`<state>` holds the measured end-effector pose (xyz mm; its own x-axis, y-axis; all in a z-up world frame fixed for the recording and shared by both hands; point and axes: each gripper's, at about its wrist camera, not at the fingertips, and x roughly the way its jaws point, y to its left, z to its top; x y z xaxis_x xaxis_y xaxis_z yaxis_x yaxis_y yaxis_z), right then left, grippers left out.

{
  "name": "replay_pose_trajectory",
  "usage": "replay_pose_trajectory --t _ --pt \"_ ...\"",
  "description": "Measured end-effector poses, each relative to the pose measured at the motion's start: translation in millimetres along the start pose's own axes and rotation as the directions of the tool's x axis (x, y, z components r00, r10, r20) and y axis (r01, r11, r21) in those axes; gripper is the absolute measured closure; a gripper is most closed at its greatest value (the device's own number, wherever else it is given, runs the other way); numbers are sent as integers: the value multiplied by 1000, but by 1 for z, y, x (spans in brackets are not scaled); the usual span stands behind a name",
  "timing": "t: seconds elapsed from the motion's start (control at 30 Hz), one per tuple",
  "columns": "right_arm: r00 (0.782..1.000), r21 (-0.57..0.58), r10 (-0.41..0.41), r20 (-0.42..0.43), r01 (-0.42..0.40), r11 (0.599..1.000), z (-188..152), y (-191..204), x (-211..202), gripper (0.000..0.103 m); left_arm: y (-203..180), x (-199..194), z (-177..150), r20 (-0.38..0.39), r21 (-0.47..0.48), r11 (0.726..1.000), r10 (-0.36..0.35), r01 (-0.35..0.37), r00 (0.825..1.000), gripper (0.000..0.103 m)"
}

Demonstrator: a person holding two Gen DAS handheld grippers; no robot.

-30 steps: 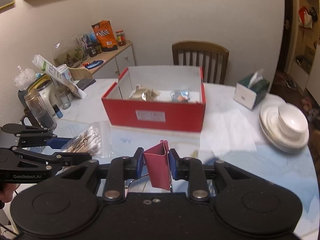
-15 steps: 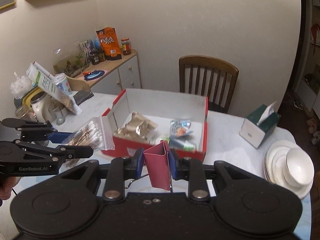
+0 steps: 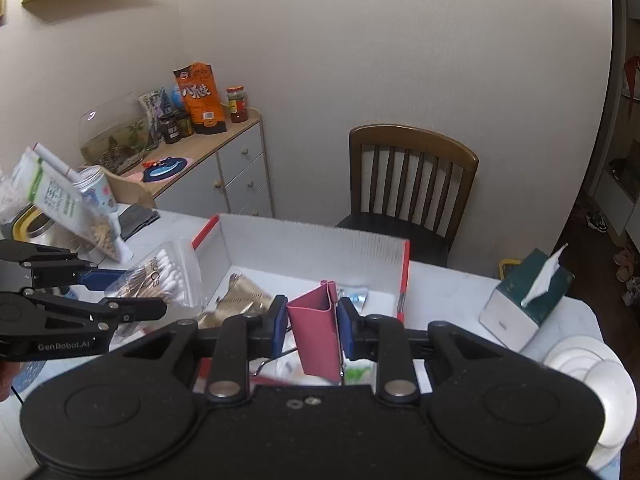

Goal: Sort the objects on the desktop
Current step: 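Carry the swab bag and pink clip with both tools over the red box, then lower the swab bag and clip into the box and open both tools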

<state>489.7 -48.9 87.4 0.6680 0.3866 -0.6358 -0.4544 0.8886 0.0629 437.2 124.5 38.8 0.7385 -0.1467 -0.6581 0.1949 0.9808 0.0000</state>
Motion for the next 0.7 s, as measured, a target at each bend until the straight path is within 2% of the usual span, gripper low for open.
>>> replay_pose_trajectory --t 0.37,0.7 --pt "999 12 15 -36 -15 1000 8 -7 61 78 11 53 14 -44 43 998 48 -46 998 68" --pt "997 36 9 -79 -6 999 7 -12 103 78 17 94 14 -118 12 999 34 -32 992 67"
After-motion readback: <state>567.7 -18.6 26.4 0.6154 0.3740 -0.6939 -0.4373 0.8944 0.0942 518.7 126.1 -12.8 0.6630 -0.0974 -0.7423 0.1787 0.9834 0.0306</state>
